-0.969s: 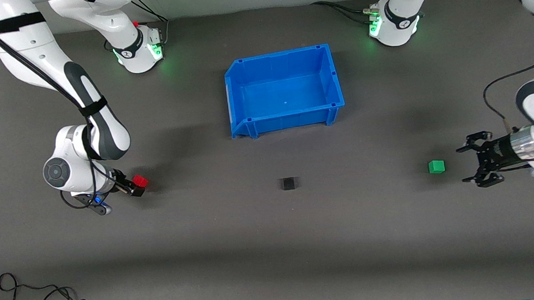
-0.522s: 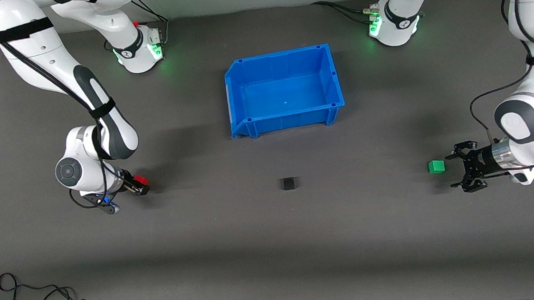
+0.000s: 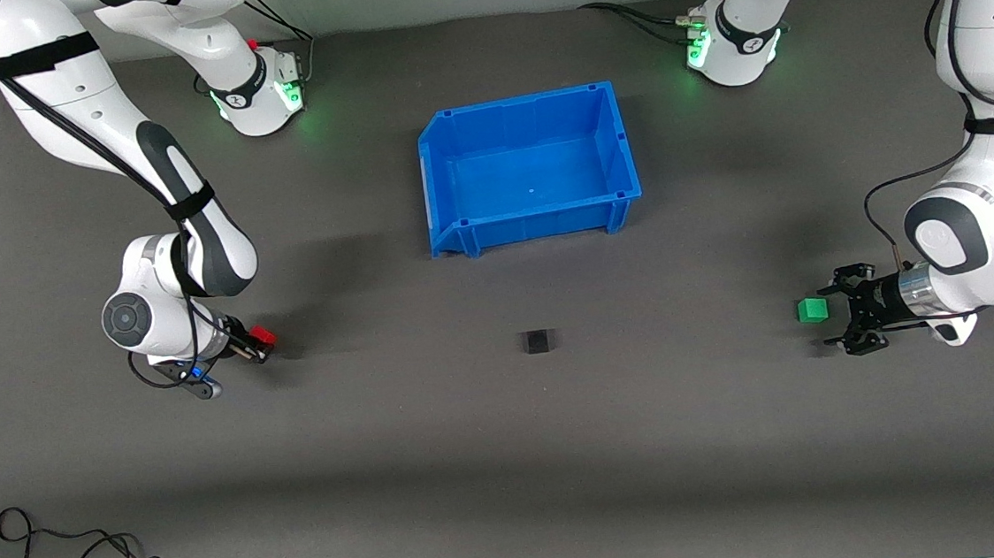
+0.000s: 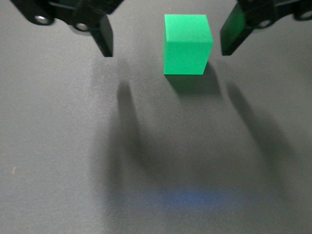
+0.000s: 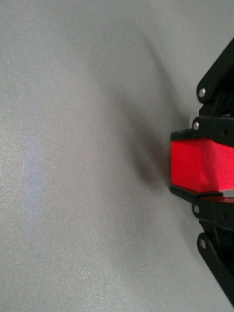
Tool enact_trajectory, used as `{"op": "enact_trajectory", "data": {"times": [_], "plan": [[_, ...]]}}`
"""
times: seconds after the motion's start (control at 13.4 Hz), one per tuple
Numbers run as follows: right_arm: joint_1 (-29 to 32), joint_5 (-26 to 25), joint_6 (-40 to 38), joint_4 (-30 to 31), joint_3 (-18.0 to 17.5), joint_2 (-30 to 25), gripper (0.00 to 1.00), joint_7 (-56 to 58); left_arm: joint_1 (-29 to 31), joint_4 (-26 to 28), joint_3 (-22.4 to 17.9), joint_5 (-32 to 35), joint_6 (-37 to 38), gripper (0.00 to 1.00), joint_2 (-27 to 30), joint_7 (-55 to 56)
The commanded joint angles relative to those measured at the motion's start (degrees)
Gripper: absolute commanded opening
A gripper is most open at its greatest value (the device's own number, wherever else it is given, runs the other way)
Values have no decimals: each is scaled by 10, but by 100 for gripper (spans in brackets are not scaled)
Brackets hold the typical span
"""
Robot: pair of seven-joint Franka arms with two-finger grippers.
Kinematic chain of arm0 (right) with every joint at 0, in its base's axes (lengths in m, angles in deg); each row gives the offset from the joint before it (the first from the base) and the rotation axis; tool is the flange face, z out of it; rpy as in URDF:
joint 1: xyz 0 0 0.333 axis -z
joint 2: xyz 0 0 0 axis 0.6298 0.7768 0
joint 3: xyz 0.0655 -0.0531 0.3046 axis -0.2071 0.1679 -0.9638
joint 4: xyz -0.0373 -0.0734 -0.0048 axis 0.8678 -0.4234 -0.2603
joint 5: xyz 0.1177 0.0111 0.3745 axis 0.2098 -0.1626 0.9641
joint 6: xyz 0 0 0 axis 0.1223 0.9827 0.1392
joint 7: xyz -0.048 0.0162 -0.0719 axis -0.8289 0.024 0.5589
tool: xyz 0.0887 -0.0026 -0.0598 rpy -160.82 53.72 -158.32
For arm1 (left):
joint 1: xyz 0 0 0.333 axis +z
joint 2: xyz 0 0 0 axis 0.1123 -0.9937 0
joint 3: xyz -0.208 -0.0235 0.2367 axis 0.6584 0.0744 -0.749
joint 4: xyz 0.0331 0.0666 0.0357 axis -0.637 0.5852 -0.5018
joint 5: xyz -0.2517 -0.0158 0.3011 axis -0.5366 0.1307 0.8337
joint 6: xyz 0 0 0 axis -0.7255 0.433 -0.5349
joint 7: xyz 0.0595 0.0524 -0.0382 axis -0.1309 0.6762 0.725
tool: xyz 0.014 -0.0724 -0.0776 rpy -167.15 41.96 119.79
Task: Attach green and red cubes to black cube
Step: 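Close the right gripper on the red cube while the left gripper grasps the green cube, then carry the red and green cubes with both grippers to the black cube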
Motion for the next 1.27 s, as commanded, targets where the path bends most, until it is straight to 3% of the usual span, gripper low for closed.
{"op": "enact_trajectory", "data": {"times": [0.0,0.15,0.3,0.52,0.75,1.04,1.19], "plan": [[-6,22,-2,-2,4,-17,0,-51,0,9,1,-12,-5,56,4,-12],[-18,25,-9,-22,3,-18,0,-106,2,8,1,-11,-1,23,6,-12],[-43,26,-14,-52,3,-13,0,-209,3,6,1,-11,1,3,9,-11],[-81,48,-17,-114,3,17,0,-391,1,-23,1,-11,21,2,15,5],[-124,55,-51,-205,2,77,0,-530,-8,-121,1,-7,139,2,14,83],[-175,55,-84,-319,1,143,0,-694,-78,-137,2,-12,141,1,23,199],[-199,55,-84,-358,1,169,0,-763,-131,-135,2,-12,108,1,22,252]]}}
